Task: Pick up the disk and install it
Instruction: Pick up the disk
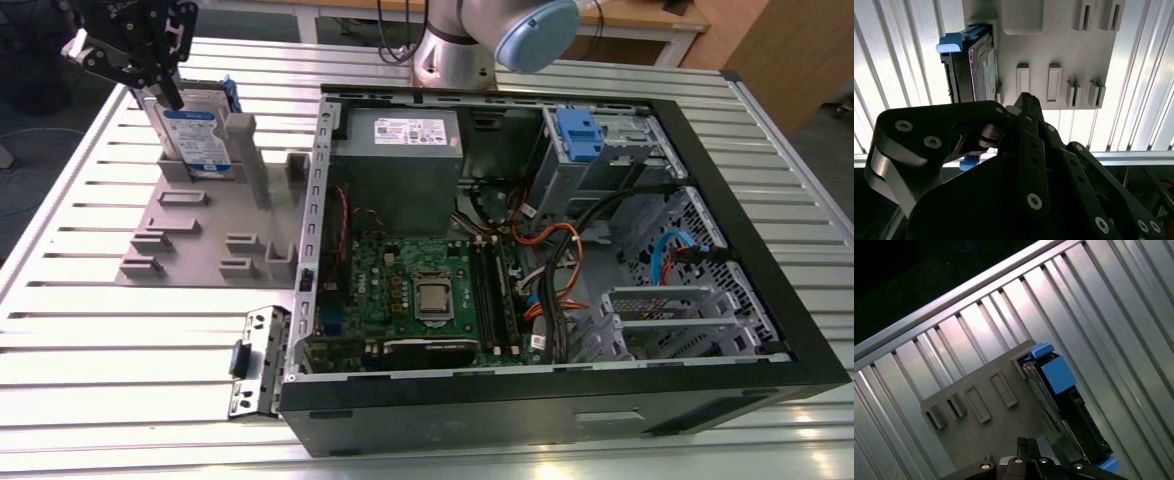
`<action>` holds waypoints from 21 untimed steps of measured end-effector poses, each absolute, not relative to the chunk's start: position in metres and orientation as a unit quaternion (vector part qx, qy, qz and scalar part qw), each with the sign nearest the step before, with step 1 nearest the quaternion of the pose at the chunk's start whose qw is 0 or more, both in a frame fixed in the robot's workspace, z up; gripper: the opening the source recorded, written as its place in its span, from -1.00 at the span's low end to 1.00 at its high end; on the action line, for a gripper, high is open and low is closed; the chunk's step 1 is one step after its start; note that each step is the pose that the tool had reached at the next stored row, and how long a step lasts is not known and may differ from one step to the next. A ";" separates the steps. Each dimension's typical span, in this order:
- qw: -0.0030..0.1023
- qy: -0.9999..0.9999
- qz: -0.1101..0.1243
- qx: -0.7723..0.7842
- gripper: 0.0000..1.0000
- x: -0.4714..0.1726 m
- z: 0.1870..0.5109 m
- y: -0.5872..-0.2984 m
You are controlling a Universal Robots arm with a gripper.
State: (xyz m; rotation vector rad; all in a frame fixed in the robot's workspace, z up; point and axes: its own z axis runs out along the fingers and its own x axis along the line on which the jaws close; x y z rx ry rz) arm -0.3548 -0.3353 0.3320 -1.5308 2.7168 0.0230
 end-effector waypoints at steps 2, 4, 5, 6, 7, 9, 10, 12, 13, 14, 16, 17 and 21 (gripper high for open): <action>0.012 0.869 0.007 -0.494 -0.80 -0.355 0.332 -0.335; 0.011 0.868 0.007 -0.497 -0.80 -0.355 0.332 -0.335; 0.011 0.867 0.007 -0.498 -0.80 -0.355 0.332 -0.335; 0.011 0.866 0.007 -0.500 -0.80 -0.355 0.332 -0.335; 0.011 0.865 0.007 -0.501 -0.80 -0.355 0.332 -0.335; 0.011 0.864 0.007 -0.504 -0.80 -0.355 0.332 -0.335; 0.011 0.863 0.007 -0.505 -0.80 -0.355 0.332 -0.335; 0.011 0.861 0.007 -0.508 -0.80 -0.355 0.332 -0.335; 0.011 0.860 0.007 -0.510 -0.80 -0.355 0.332 -0.335; 0.011 0.860 0.007 -0.511 -0.80 -0.355 0.332 -0.335; 0.011 0.858 0.007 -0.514 -0.80 -0.355 0.332 -0.335; 0.011 0.857 0.007 -0.515 -0.80 -0.355 0.332 -0.335; 0.011 0.854 0.007 -0.521 -0.80 -0.355 0.332 -0.335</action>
